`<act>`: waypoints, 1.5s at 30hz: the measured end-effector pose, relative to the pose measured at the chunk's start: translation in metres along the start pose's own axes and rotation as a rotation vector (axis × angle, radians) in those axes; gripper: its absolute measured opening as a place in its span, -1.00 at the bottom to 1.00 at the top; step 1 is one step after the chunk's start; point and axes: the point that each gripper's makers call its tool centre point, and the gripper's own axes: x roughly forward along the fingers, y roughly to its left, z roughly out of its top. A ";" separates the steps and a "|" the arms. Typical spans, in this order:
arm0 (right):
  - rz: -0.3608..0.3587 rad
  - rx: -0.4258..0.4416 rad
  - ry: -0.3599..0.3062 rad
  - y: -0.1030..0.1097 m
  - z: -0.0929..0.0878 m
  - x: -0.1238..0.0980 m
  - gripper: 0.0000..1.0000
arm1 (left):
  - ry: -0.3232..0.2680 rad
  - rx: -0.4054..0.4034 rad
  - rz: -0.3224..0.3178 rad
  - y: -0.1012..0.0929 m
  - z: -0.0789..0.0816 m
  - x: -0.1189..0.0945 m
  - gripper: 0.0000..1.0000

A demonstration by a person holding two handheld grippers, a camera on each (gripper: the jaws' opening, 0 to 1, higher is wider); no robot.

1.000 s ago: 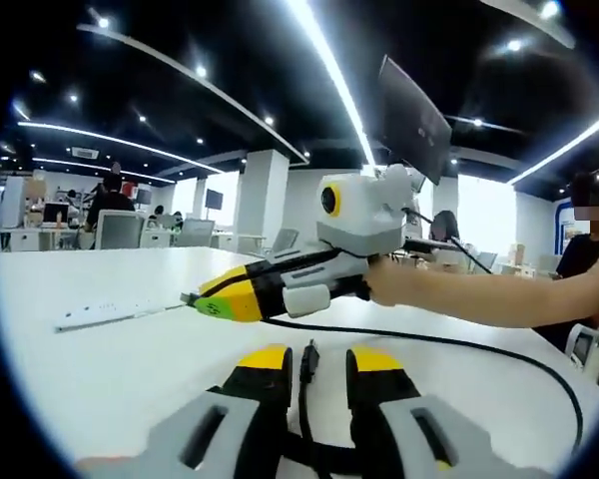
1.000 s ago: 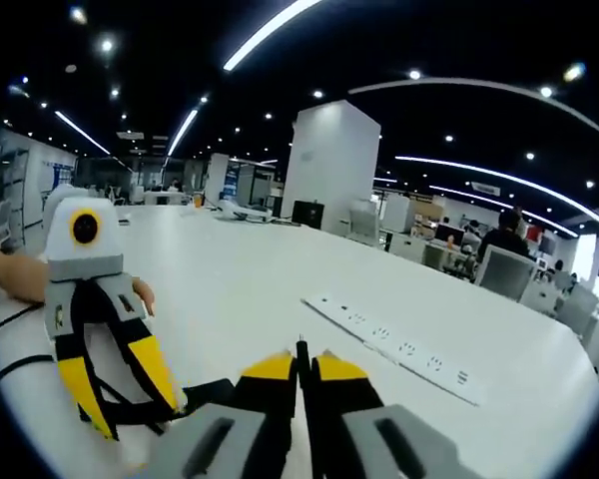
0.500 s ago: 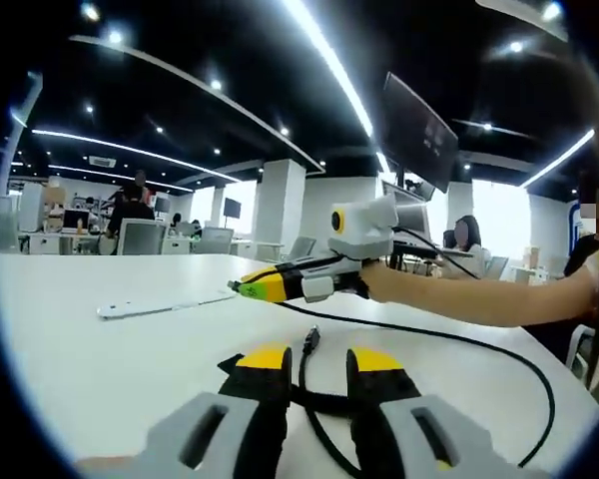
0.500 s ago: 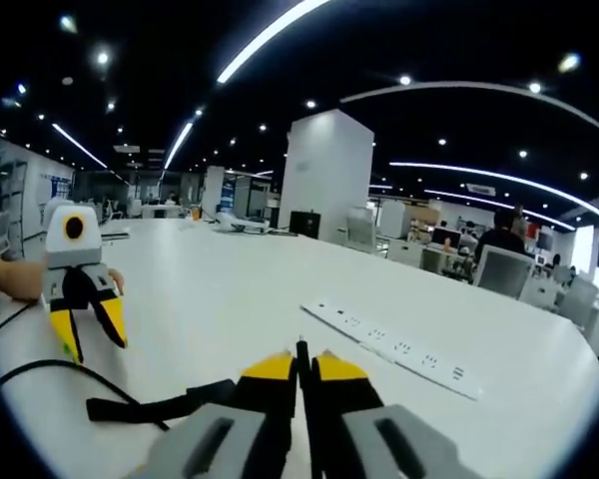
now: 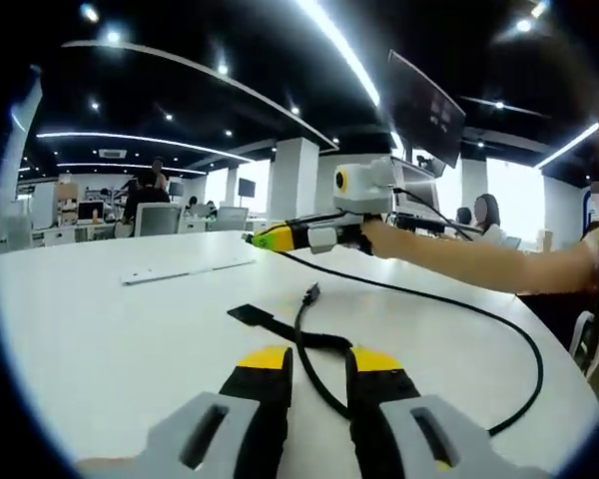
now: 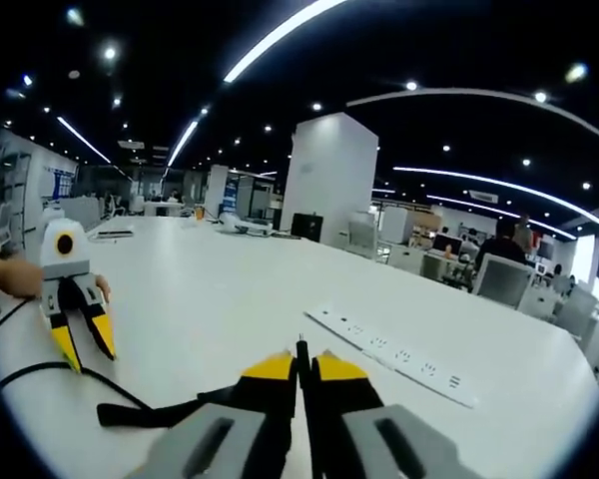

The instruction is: Find the charging cable on the desk, coil it up and secure with Velcro.

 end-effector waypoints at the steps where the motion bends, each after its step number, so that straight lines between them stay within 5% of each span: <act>1: -0.001 -0.001 0.000 0.000 0.000 0.000 -0.84 | 0.001 0.000 0.000 0.000 0.000 0.000 -0.56; 14: -0.018 -0.011 0.003 0.001 0.001 -0.005 -0.84 | 0.068 0.028 -0.004 -0.009 -0.016 0.002 -0.63; 45: -0.008 -0.016 -0.009 0.013 0.007 -0.005 -0.84 | 0.069 0.028 0.025 -0.003 -0.019 0.004 -0.71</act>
